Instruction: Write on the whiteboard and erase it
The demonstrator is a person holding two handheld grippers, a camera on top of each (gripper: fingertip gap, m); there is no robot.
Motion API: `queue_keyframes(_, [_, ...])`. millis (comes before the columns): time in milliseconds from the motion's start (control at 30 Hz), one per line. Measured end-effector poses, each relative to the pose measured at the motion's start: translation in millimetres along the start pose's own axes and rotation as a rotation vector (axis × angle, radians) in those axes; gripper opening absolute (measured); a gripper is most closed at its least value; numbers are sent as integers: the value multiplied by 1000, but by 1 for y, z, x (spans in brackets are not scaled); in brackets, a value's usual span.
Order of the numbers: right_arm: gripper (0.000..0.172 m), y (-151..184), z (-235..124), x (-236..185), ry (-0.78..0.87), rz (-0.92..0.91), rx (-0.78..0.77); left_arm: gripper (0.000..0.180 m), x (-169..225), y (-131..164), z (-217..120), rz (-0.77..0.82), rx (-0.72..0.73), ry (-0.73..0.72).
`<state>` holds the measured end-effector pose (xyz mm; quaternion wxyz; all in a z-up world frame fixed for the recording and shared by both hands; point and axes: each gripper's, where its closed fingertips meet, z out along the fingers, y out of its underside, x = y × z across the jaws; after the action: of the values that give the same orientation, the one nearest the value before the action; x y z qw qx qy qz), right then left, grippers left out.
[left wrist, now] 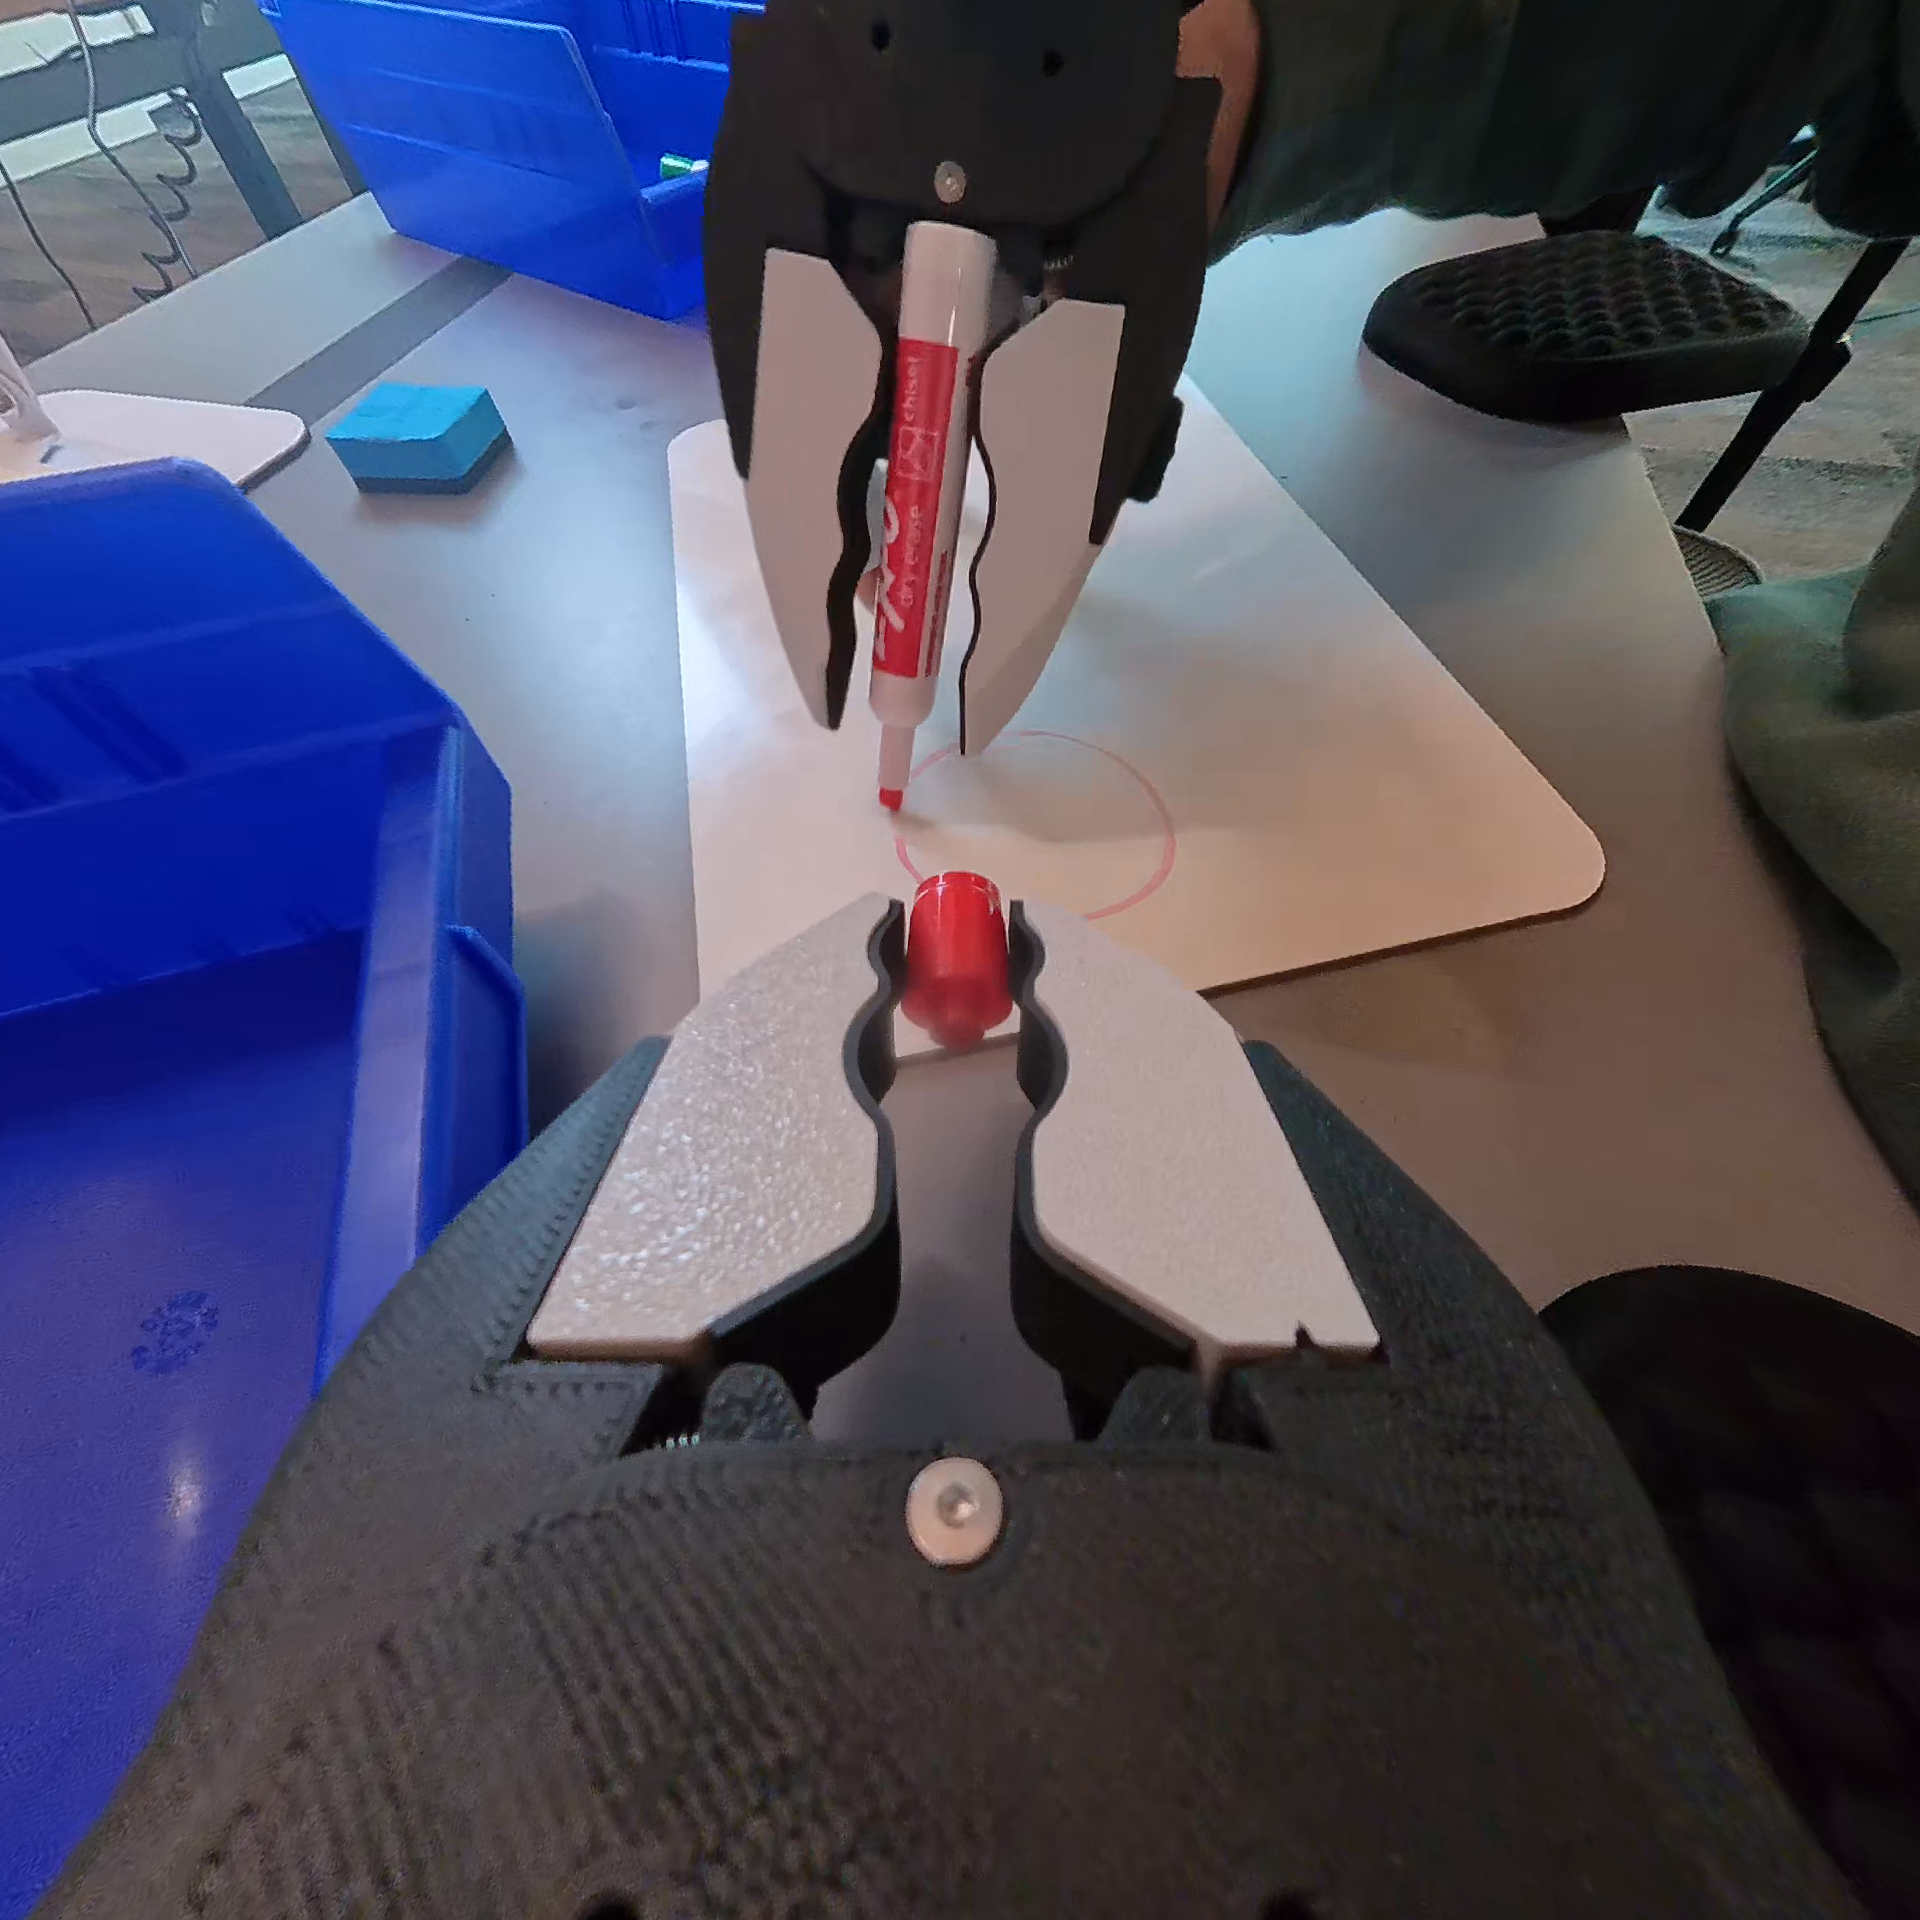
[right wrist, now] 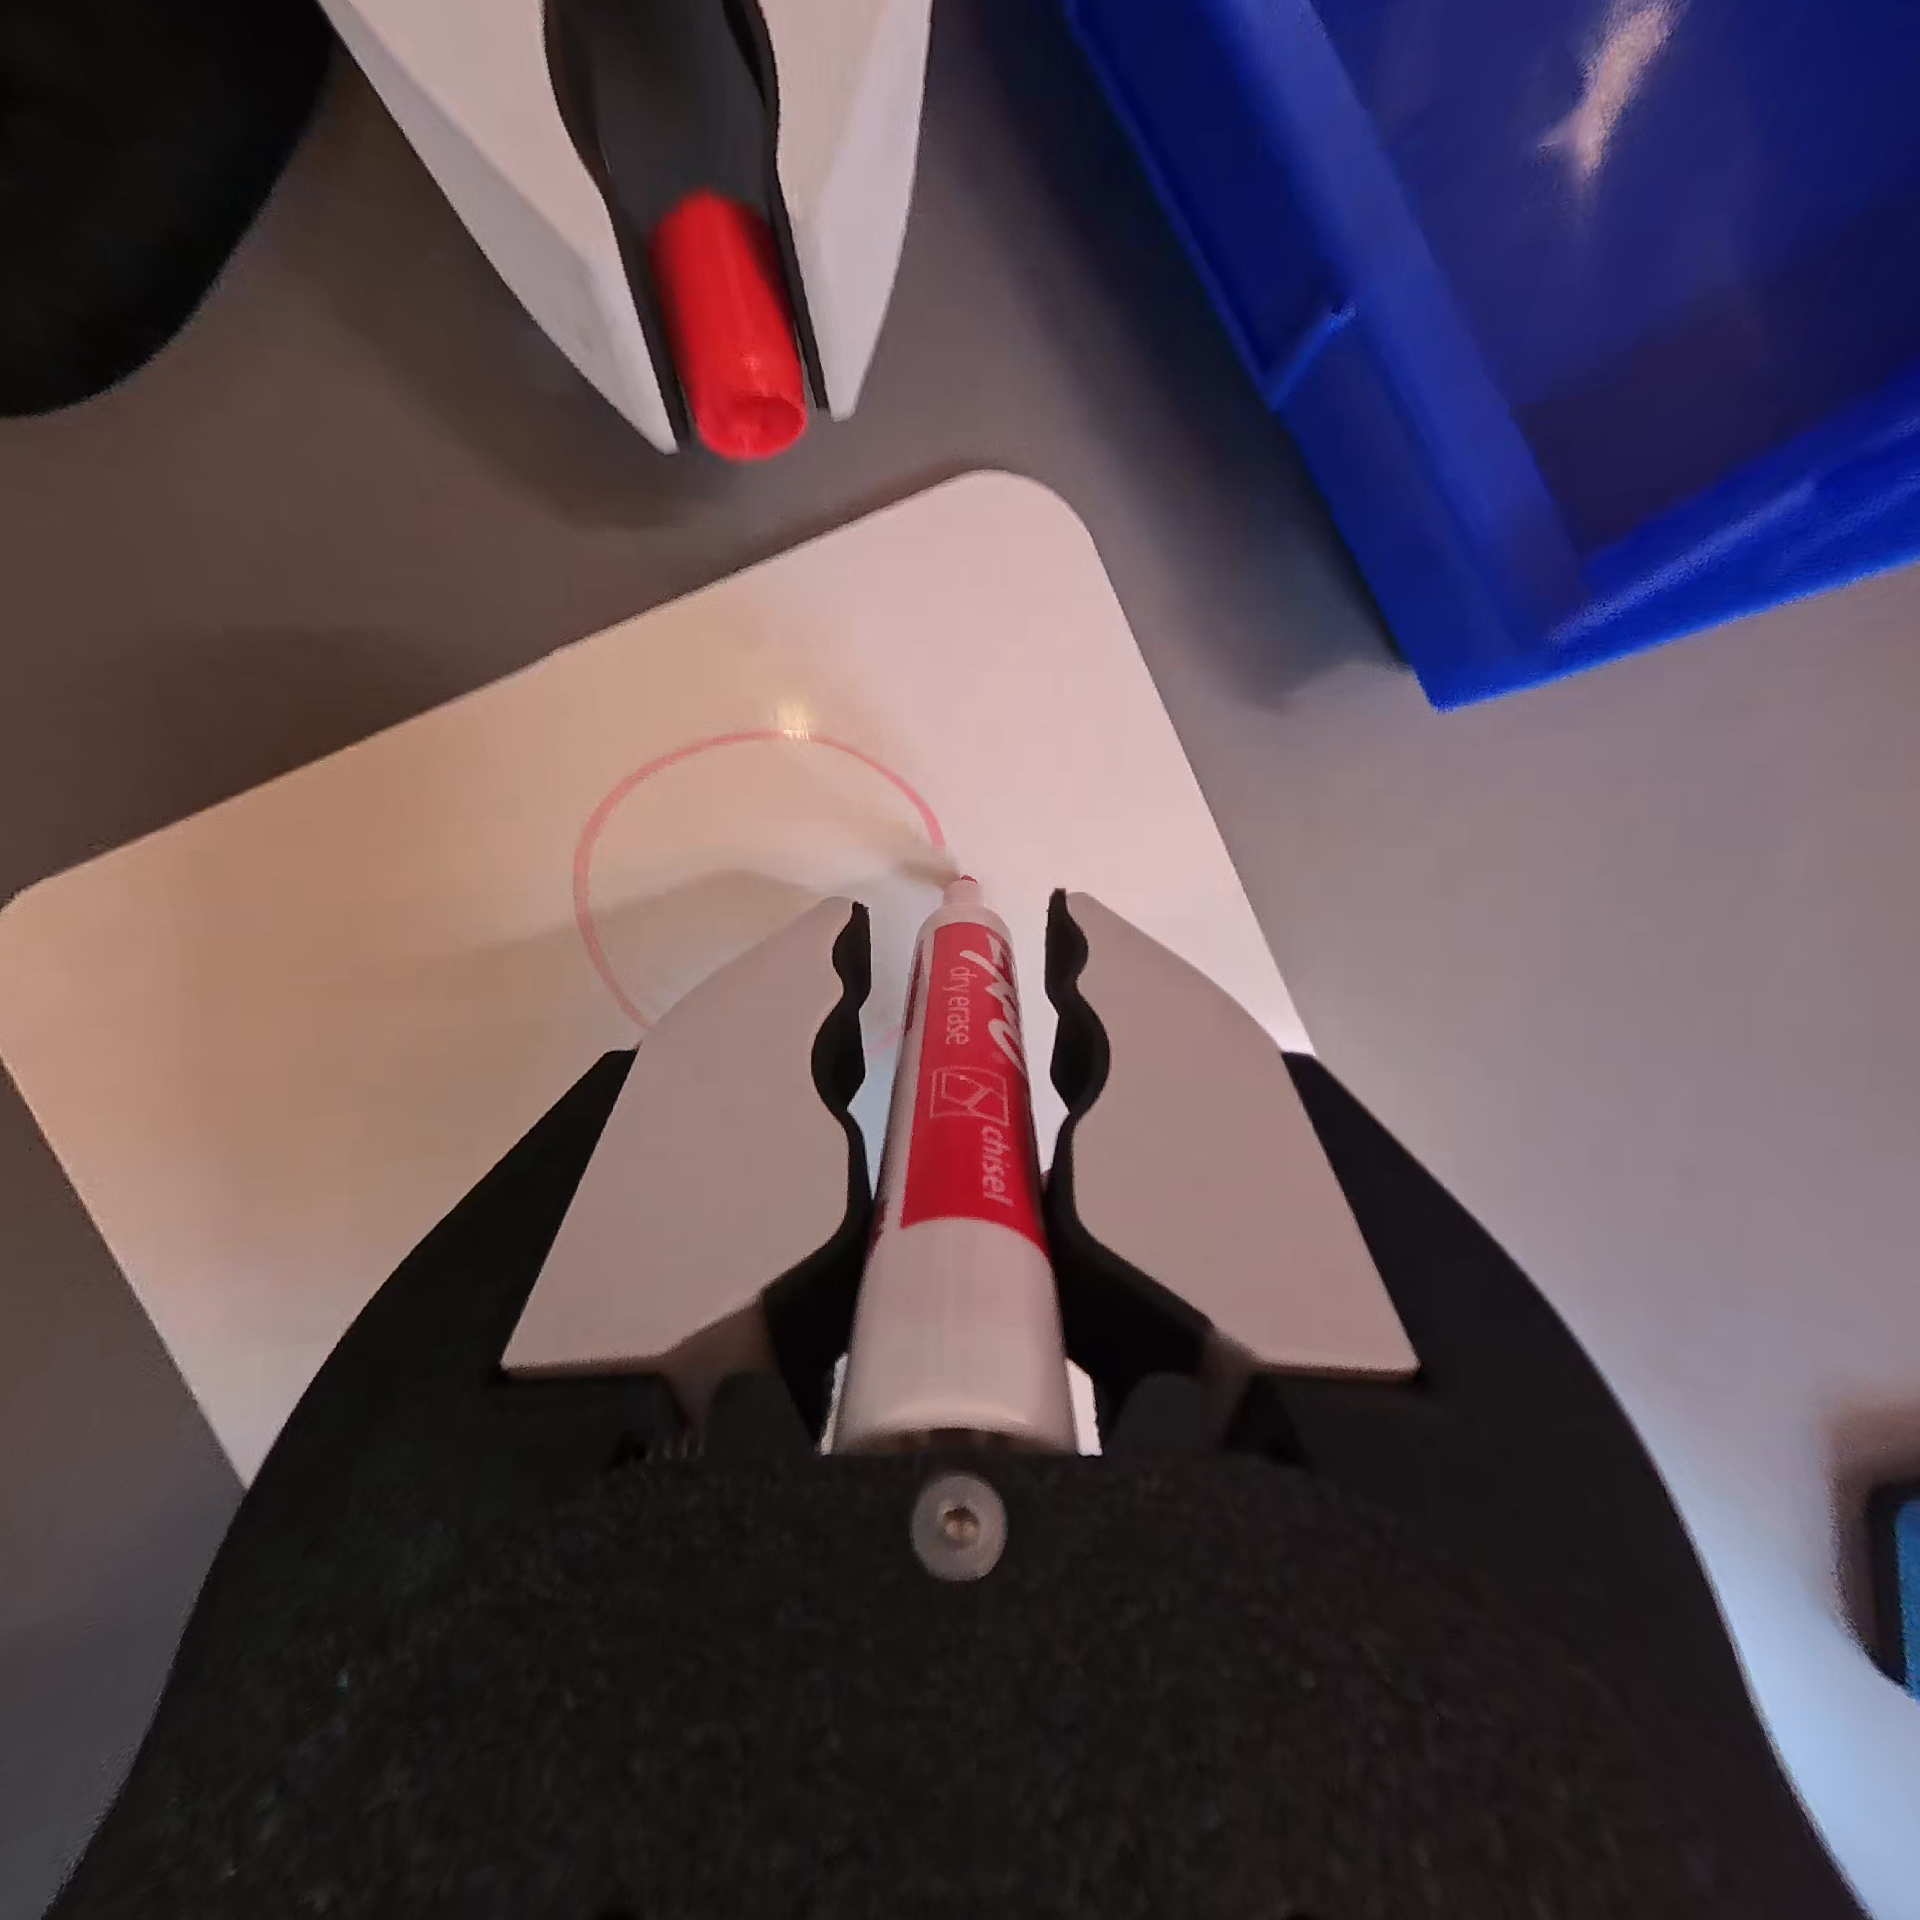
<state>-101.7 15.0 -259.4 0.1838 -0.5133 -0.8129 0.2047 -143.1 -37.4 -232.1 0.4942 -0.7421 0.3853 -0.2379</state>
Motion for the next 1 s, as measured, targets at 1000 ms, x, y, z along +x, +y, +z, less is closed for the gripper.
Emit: queue_keyframes(1000, [34, 31, -18, 18, 70, 125, 60, 19, 2, 6, 5, 13, -23, -1])
